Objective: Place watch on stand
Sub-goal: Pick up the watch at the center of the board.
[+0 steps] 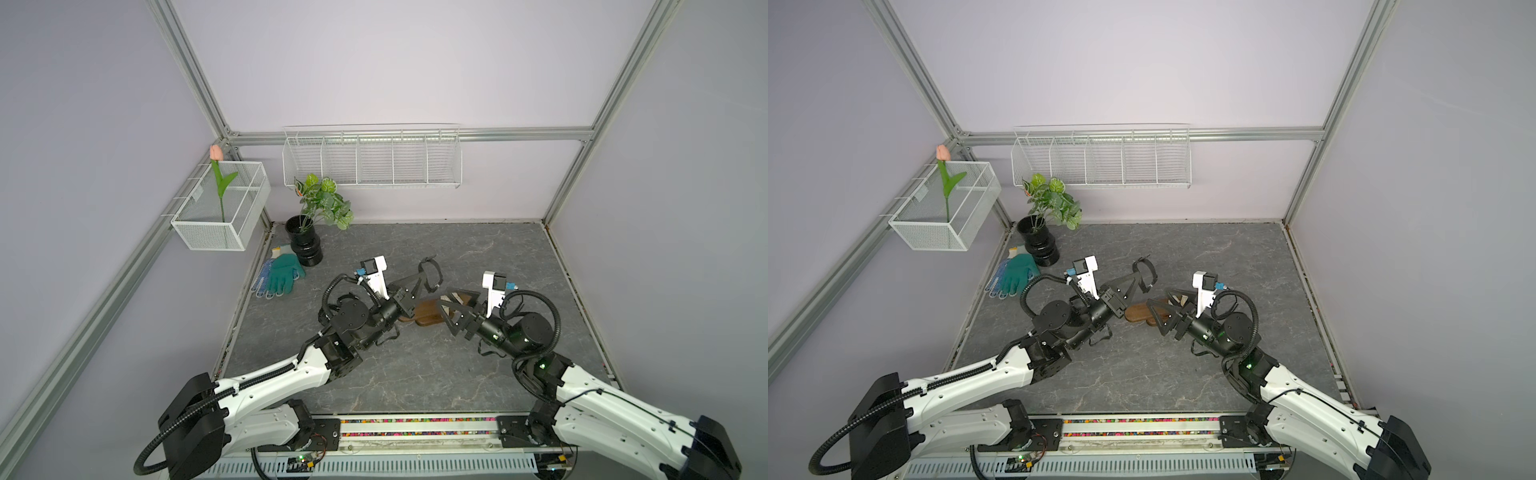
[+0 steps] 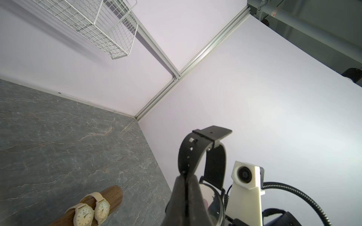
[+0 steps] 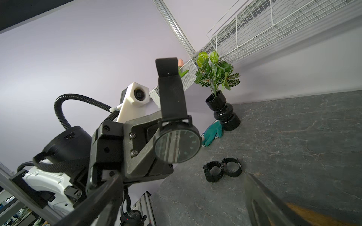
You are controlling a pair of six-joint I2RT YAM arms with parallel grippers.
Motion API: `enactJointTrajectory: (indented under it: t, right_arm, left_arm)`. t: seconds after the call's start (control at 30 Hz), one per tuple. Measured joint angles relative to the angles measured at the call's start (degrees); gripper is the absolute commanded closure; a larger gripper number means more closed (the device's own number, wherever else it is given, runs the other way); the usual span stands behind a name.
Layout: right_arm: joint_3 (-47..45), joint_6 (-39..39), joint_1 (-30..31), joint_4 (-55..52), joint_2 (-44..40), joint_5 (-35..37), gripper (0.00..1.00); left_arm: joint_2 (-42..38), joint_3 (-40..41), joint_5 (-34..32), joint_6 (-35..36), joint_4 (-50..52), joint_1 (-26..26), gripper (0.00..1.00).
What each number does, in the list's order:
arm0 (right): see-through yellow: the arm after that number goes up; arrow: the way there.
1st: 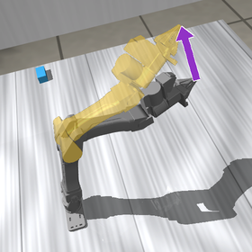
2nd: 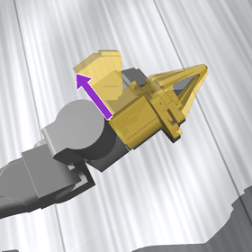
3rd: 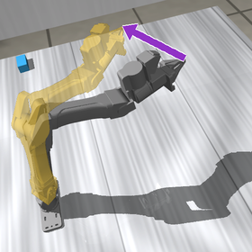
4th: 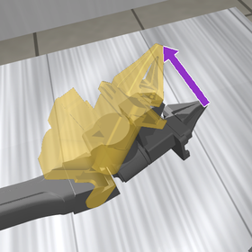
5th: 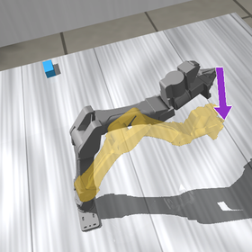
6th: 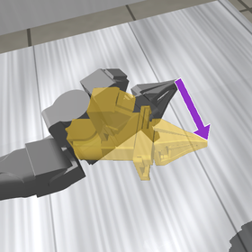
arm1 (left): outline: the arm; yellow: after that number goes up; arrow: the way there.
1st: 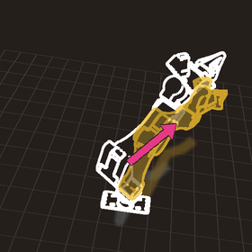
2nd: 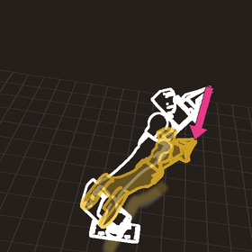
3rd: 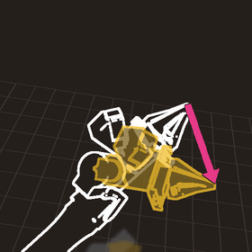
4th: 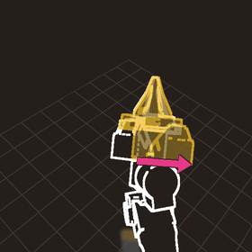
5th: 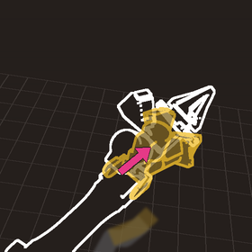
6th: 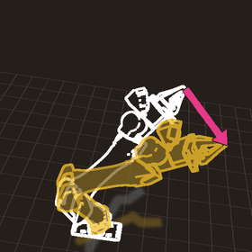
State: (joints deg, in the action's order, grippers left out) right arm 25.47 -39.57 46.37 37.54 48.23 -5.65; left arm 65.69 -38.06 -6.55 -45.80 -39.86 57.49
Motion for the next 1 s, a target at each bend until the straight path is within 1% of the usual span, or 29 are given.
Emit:
enactJointTrajectory:
  t: [0.1,0.2,0.33,0.47,0.77,0.9,1.0]
  right_arm:
    - [0.0,0.6,0.3,2.9,1.1,0.1,0.04]
    - [0.0,1.2,0.7,5.0,2.1,0.0,0.13]
    - [0.1,2.1,0.9,6.5,3.7,0.0,0.21]
    - [0.1,2.4,1.0,7.2,4.0,0.0,0.26]
    - [0.1,3.7,1.0,7.3,2.5,0.3,0.36]
    - [0.1,4.5,1.0,7.3,1.5,0.3,0.43]
    - [0.2,4.8,1.0,7.3,1.4,0.2,0.47]
  left_arm:
    - [0.2,0.0,-0.5,0.0,-0.2,1.2,1.00]
    - [0.4,0.0,-0.9,0.0,-0.8,2.1,1.00]
    - [1.1,0.0,-1.0,0.0,-2.2,2.9,1.00]
    - [1.1,0.0,-1.2,0.0,-2.3,3.4,1.00]
    - [1.1,0.0,-1.4,0.0,-2.3,3.7,1.00]
    - [1.1,0.0,-1.6,0.0,-2.3,3.7,1.00]
    - [1.1,0.0,-1.6,0.0,-2.3,3.7,1.00]
